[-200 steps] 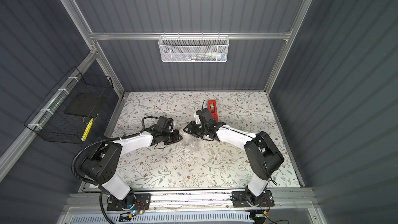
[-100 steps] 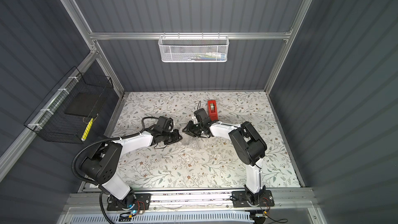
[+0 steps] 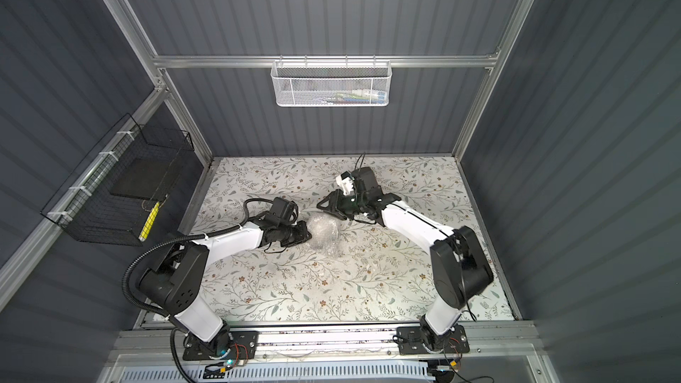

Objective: Wrap bowls in bubble wrap
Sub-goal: Wrap the bubble wrap at the center of the board, then tear off the tape using the Tape Cutter.

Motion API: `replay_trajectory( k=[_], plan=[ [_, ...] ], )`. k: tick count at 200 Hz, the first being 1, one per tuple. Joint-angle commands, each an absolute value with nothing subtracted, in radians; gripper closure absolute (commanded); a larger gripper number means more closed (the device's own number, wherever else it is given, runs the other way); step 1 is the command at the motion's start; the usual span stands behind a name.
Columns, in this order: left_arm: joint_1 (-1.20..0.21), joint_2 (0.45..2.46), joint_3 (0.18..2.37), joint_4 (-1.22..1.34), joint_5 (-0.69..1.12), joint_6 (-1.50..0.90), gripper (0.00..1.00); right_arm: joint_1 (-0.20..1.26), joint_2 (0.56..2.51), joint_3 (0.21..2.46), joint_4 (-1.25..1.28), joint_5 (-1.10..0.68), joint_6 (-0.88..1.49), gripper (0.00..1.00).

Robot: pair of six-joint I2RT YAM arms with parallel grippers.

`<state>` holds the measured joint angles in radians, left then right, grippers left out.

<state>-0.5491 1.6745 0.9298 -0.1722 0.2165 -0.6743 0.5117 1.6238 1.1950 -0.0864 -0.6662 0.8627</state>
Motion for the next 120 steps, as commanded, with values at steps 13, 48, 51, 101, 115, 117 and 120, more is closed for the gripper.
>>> replay_trajectory(
  k=[13, 48, 51, 101, 115, 117, 120],
  plan=[
    [-0.552, 1.703, 0.935, -0.320, 0.149, -0.618, 0.91, 0.374, 1.572, 1.153, -0.219, -0.552, 0.756, 0.59],
    [-0.552, 1.696, 0.949, -0.334, 0.143, -0.588, 0.90, 0.190, 1.649, 1.135, -0.144, -0.599, 0.728, 0.57],
    [-0.552, 1.696, 0.950, -0.334, 0.145, -0.584, 0.90, 0.179, 1.661, 1.141, -0.142, -0.608, 0.724, 0.57],
    [-0.552, 1.703, 0.966, -0.353, 0.143, -0.556, 0.89, 0.105, 1.839, 1.273, -0.157, -0.651, 0.648, 0.57],
    [-0.552, 1.707, 0.968, -0.357, 0.147, -0.550, 0.89, 0.103, 1.879, 1.312, -0.166, -0.646, 0.630, 0.57],
    [-0.551, 1.707, 0.968, -0.358, 0.148, -0.548, 0.89, 0.103, 1.884, 1.317, -0.165, -0.647, 0.629, 0.57],
    [-0.552, 1.707, 0.969, -0.359, 0.150, -0.546, 0.89, 0.103, 1.893, 1.327, -0.166, -0.646, 0.625, 0.57]
  ],
)
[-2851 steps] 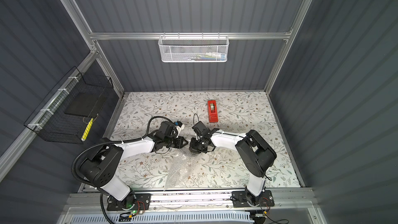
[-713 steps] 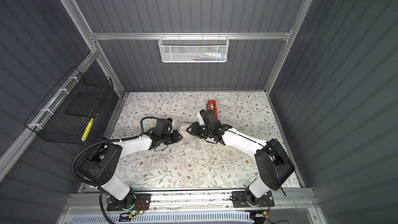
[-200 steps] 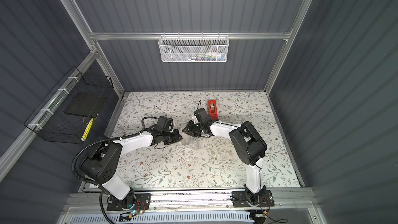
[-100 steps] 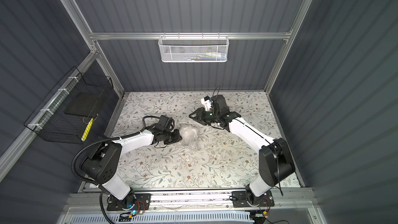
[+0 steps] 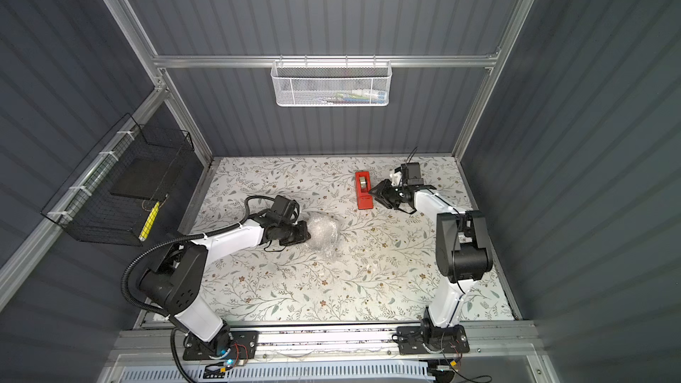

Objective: Wrap bowls in bubble wrap
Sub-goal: Tear off the tape using the Tape Cutter.

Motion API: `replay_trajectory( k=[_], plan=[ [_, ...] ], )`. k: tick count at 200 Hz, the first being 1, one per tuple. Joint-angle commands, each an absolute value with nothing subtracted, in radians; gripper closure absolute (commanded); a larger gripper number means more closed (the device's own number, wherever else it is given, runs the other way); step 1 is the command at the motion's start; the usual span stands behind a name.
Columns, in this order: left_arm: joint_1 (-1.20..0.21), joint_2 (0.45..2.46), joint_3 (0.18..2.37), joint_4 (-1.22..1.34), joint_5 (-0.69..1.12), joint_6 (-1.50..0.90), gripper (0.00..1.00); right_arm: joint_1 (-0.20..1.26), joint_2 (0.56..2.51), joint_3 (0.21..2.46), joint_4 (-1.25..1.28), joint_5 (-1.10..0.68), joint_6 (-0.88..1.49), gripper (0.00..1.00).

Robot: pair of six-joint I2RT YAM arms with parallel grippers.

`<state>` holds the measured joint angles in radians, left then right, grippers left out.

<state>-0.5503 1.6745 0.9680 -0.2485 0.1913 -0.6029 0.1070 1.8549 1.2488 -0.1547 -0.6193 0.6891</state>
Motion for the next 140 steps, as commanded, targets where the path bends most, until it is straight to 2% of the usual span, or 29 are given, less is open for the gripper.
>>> replay_trajectory(
  k=[1, 63, 140],
  plan=[
    [-0.551, 1.707, 0.969, -0.360, 0.151, -0.545, 0.89, 0.103, 1.895, 1.330, -0.167, -0.647, 0.624, 0.56],
    [-0.552, 1.710, 0.996, -0.399, 0.153, -0.519, 0.89, 0.091, 2.063, 1.512, -0.231, -0.658, 0.552, 0.58],
    [-0.552, 1.733, 1.008, -0.391, 0.167, -0.518, 0.89, 0.104, 2.108, 1.540, -0.236, -0.703, 0.534, 0.59]
  ],
)
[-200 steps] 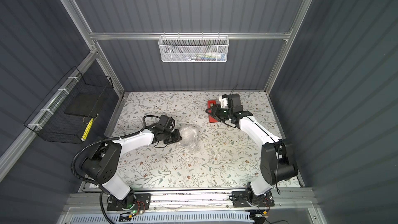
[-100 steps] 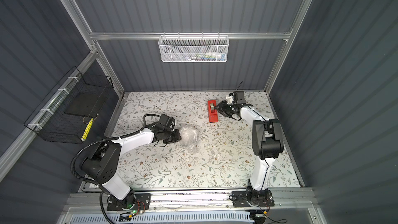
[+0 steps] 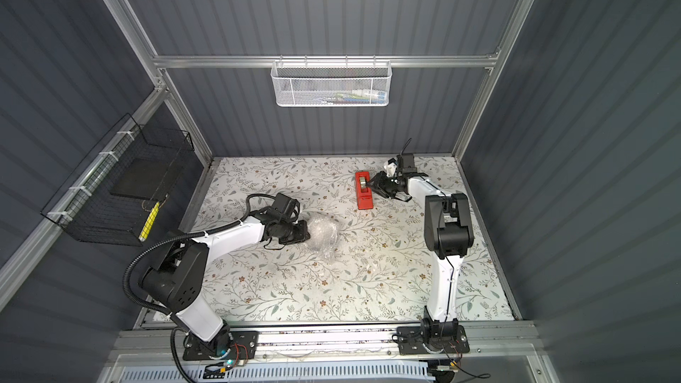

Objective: Wrap bowls in bubble wrap
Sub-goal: Tear off the tape using the Tape Cutter.

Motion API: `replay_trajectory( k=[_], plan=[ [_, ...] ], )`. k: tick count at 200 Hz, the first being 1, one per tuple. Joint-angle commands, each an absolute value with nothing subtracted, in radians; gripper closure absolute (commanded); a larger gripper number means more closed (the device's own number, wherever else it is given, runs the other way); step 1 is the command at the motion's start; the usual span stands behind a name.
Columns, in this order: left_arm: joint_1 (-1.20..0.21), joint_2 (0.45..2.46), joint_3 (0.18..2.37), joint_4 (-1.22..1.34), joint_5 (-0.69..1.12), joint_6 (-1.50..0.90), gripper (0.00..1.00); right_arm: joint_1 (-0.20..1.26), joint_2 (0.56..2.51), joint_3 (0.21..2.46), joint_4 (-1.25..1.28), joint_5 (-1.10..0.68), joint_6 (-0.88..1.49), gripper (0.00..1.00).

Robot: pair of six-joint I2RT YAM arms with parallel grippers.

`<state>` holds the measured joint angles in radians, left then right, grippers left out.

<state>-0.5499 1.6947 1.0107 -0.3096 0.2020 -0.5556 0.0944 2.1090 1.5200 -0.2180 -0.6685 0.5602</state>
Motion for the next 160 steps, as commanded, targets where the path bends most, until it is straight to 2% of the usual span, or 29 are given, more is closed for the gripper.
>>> replay_trajectory(
  k=[1, 160],
  plan=[
    [-0.552, 1.733, 1.008, -0.391, 0.167, -0.517, 0.89, 0.104, 2.108, 1.541, -0.237, -0.703, 0.534, 0.59],
    [-0.551, 1.738, 1.000, -0.375, 0.167, -0.517, 0.90, 0.126, 2.151, 1.586, -0.328, -0.696, 0.475, 0.61]
  ],
)
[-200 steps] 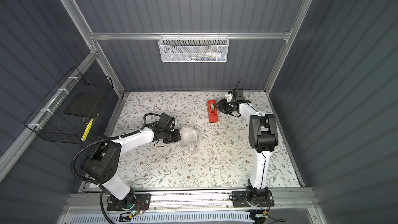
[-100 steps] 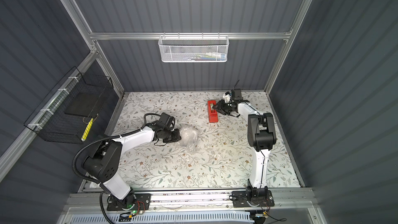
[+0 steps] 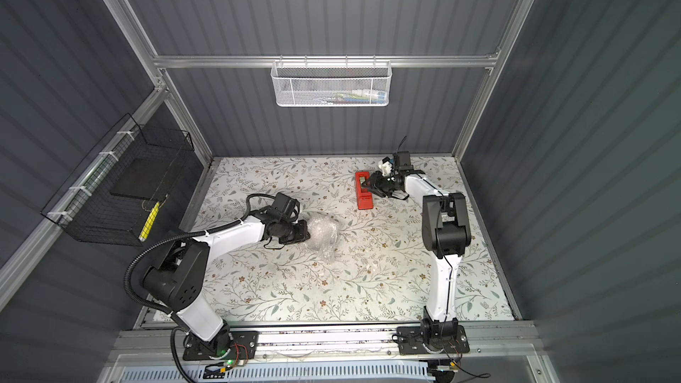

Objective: Wrap bowls in bubble wrap
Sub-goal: Tear off the tape using the Tape Cutter.

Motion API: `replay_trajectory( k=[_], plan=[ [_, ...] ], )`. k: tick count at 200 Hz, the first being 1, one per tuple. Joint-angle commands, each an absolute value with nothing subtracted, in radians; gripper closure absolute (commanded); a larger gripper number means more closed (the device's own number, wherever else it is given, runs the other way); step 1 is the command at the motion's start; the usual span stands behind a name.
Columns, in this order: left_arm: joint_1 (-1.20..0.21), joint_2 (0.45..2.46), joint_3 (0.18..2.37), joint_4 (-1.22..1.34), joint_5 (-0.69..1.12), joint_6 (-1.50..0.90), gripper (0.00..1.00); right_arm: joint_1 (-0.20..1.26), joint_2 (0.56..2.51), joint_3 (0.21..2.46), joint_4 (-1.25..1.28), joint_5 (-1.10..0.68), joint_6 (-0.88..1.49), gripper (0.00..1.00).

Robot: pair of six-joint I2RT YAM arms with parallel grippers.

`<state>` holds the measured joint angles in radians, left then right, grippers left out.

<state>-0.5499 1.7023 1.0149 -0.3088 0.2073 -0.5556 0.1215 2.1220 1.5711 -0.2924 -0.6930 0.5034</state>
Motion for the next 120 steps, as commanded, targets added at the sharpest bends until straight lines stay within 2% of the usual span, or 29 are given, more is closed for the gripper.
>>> replay_trajectory(
  k=[1, 120],
  plan=[
    [-0.551, 1.738, 1.000, -0.375, 0.167, -0.517, 0.90, 0.126, 2.151, 1.585, -0.328, -0.696, 0.474, 0.61],
    [-0.550, 1.747, 0.990, -0.359, 0.173, -0.518, 0.91, 0.154, 2.178, 1.580, -0.323, -0.789, 0.470, 0.64]
  ],
)
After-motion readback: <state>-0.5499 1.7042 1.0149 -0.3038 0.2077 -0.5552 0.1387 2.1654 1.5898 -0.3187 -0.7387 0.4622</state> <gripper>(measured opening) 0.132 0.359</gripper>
